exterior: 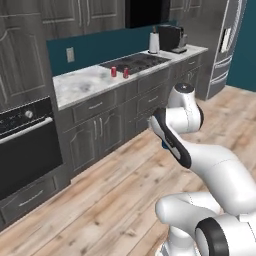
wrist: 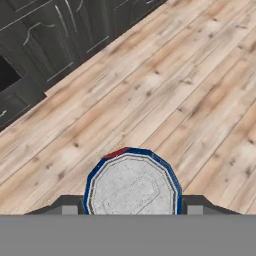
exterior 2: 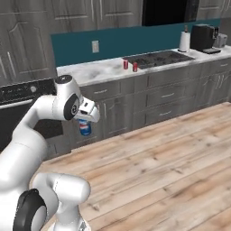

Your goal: Four empty soda cans are scattered around the kitchen. Gather all the cans and cluster them next to the stove for recycling.

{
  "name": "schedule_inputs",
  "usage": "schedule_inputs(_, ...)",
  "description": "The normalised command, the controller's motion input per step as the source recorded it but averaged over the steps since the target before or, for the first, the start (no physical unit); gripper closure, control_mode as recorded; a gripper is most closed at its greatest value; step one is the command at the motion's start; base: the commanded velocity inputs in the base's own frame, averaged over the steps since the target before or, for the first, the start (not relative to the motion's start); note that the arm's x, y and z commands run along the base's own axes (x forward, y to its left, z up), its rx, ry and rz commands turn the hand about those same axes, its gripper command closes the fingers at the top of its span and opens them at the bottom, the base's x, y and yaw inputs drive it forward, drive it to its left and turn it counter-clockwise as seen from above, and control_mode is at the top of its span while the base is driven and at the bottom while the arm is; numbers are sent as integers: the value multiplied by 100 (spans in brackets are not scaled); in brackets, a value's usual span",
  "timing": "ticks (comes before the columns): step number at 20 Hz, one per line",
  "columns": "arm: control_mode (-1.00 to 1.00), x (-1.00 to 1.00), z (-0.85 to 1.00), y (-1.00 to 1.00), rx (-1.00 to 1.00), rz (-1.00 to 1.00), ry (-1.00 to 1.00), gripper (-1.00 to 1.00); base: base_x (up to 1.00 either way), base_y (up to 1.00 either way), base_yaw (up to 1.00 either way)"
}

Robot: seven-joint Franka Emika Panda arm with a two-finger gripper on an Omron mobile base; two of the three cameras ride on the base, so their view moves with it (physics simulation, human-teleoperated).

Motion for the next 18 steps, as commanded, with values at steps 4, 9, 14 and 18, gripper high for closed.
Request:
schedule_inputs(4, 100, 0, 0, 0, 0, 0, 0, 100, 100, -25, 6)
schedule_inputs(9, 100, 0, 0, 0, 0, 0, 0, 100, 100, -20, 5)
schedule_inputs(14, 100, 0, 0, 0, 0, 0, 0, 100, 94, -8, 5)
schedule_inputs(18, 100, 0, 0, 0, 0, 0, 0, 100, 80, 3, 11)
